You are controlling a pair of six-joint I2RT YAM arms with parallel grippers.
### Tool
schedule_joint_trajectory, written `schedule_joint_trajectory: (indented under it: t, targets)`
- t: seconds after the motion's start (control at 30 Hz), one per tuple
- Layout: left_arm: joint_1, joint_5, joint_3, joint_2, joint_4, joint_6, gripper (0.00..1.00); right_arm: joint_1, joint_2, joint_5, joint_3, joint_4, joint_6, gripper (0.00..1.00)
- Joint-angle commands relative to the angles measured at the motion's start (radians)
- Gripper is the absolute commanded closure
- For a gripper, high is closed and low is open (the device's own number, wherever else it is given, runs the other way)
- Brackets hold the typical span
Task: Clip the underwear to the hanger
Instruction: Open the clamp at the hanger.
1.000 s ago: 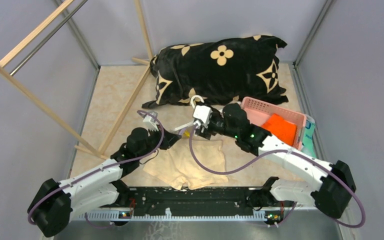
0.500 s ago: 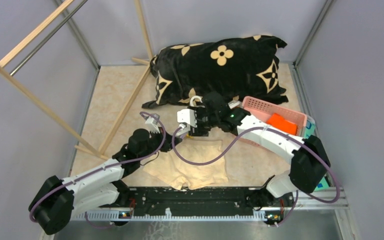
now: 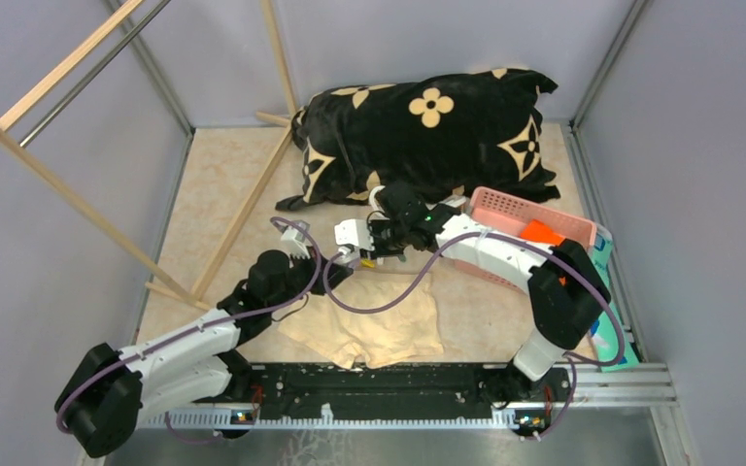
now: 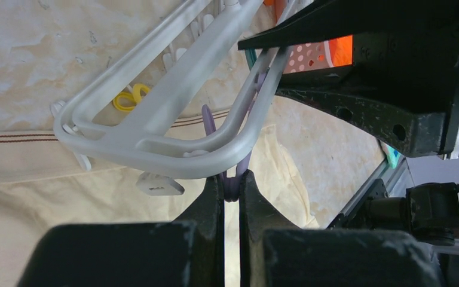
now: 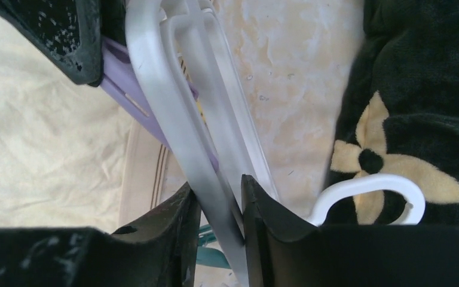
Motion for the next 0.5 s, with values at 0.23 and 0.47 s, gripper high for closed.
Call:
schedule_joint_trajectory:
  t: [0.23,0.47]
  targets:
    - [0.003,-0.009,0.016,-0.052,0.036,-0.002,1.0,-0.008,0.001,0.03,0.044,0.177,0.063,1.0]
    - [0.003,-0.009,0.038,-0.024,0.06,0.002,0.96,0.0,-0.065,0.074,-0.044,0.362,0.095,1.0]
